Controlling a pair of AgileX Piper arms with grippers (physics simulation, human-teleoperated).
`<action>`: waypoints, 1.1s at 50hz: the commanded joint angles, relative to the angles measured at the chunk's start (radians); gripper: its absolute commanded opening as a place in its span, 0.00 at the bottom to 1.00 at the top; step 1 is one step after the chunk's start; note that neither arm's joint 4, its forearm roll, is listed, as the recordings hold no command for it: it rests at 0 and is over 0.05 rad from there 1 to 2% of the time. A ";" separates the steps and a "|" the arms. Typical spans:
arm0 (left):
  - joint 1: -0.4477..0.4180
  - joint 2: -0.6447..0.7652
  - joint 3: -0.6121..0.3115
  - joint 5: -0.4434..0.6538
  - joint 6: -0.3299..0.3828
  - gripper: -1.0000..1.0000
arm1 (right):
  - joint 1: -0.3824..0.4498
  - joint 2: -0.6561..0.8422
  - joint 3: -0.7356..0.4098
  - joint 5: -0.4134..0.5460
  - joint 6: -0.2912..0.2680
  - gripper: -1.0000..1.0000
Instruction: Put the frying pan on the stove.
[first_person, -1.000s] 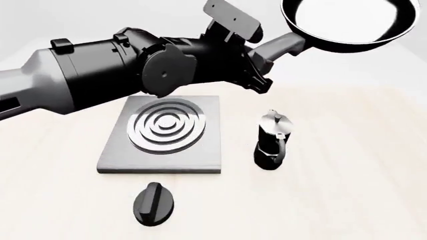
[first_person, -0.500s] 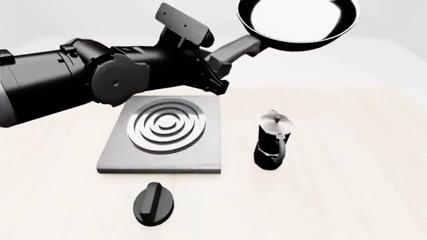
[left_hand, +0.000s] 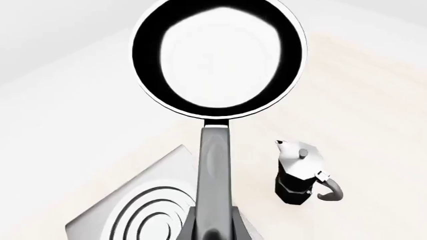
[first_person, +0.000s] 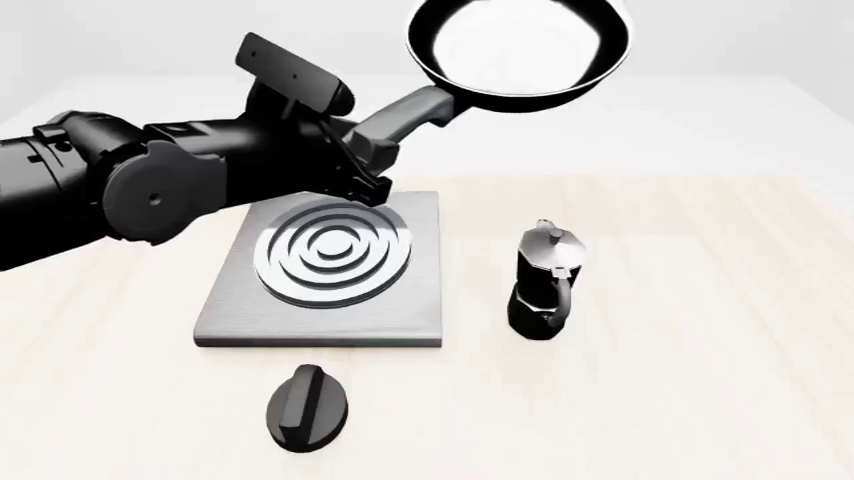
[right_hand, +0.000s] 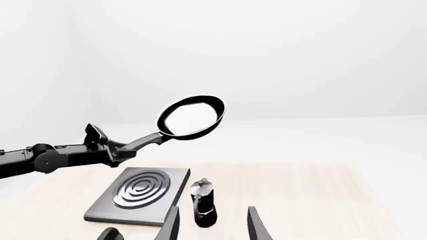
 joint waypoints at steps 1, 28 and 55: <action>0.043 -0.061 0.047 -0.024 0.010 0.00 | 0.001 0.000 0.002 0.000 -0.001 1.00; 0.114 -0.215 0.212 -0.041 -0.012 0.00 | 0.009 0.000 0.001 0.000 -0.004 1.00; 0.179 -0.455 0.445 -0.023 -0.037 0.00 | 0.011 0.000 0.000 0.000 -0.011 1.00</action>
